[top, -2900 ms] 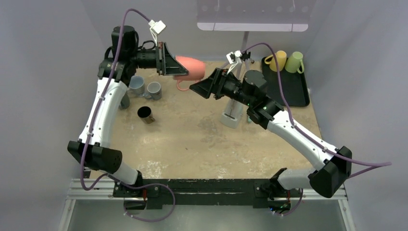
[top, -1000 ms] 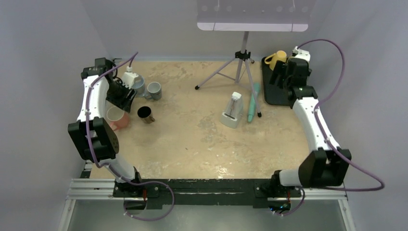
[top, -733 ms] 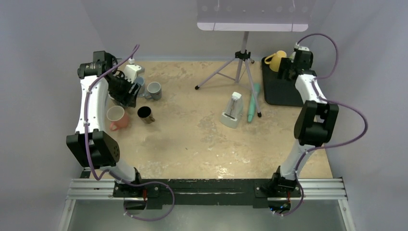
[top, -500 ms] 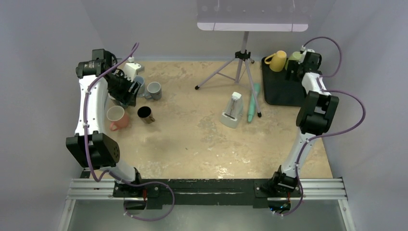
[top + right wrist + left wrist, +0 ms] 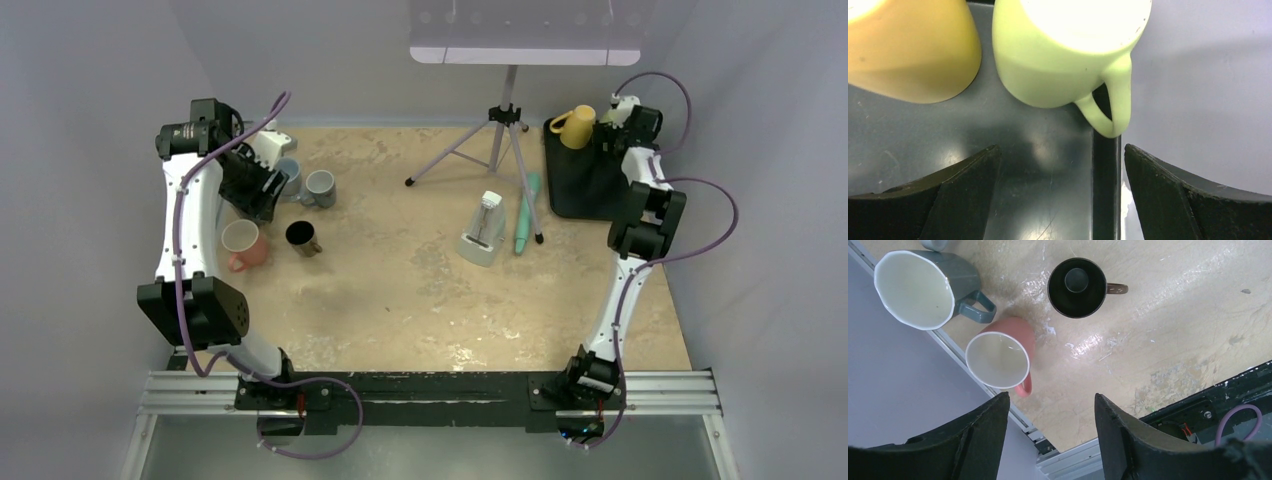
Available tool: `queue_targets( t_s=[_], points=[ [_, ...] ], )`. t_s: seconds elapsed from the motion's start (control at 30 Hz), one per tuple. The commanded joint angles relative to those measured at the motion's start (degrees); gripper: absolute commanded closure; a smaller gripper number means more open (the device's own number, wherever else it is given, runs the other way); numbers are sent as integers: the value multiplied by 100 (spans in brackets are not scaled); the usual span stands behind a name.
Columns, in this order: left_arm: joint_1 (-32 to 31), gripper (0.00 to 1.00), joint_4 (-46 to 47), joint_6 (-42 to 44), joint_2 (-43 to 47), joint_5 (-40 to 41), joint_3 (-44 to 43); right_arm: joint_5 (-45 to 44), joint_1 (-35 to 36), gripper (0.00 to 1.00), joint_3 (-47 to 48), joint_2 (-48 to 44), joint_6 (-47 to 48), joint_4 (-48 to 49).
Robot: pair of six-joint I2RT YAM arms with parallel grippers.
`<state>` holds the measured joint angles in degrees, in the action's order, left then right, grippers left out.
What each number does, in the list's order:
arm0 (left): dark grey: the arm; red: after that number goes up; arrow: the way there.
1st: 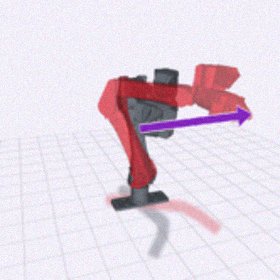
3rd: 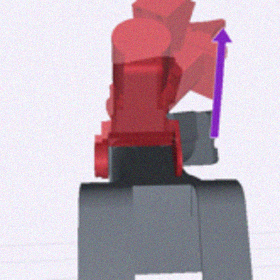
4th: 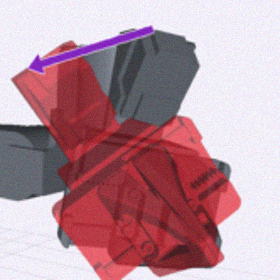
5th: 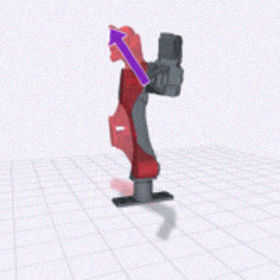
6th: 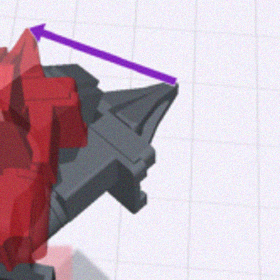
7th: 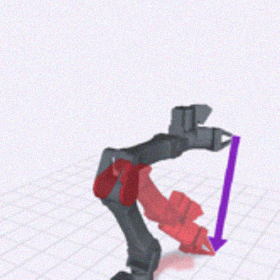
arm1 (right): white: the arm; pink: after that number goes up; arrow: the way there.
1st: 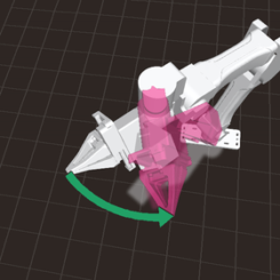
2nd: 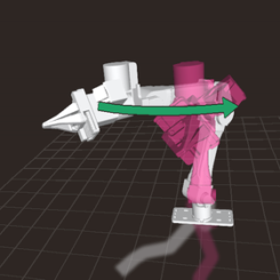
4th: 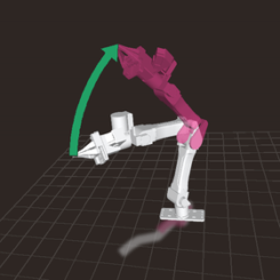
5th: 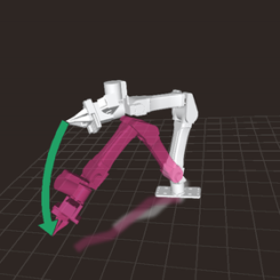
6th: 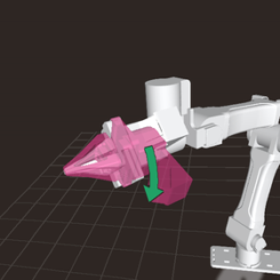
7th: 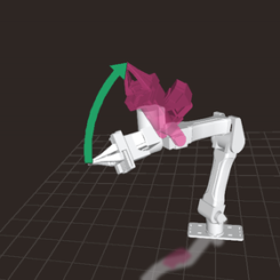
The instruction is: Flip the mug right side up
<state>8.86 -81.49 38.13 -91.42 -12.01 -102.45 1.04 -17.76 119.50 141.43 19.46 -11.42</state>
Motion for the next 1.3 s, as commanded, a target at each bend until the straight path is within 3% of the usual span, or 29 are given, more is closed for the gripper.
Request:
queue_targets(
  t_s=[0.0,0.2,0.3,0.5,0.77,1.03,1.27],
  points=[
    [-30,33,-157,-85,-208,172,-420,155,-32,5,763,53,412,152],
    [-32,33,-297,-209,-420,233,-737,302,-21,6,535,-318,721,73],
    [-32,33,-308,-197,-396,236,-705,-38,-64,3,33,-624,1156,569],
    [-28,33,-304,-176,-431,267,-631,125,-170,1,586,-247,1234,805],
    [-34,33,-289,-104,-465,512,-644,197,-188,1,424,89,1650,1034],
    [-35,33,-305,-191,-605,446,-823,935,-173,1,794,118,1585,422],
    [-44,33,-261,-162,-465,365,-678,2171,-52,3,729,-189,1831,-499]
  ],
)
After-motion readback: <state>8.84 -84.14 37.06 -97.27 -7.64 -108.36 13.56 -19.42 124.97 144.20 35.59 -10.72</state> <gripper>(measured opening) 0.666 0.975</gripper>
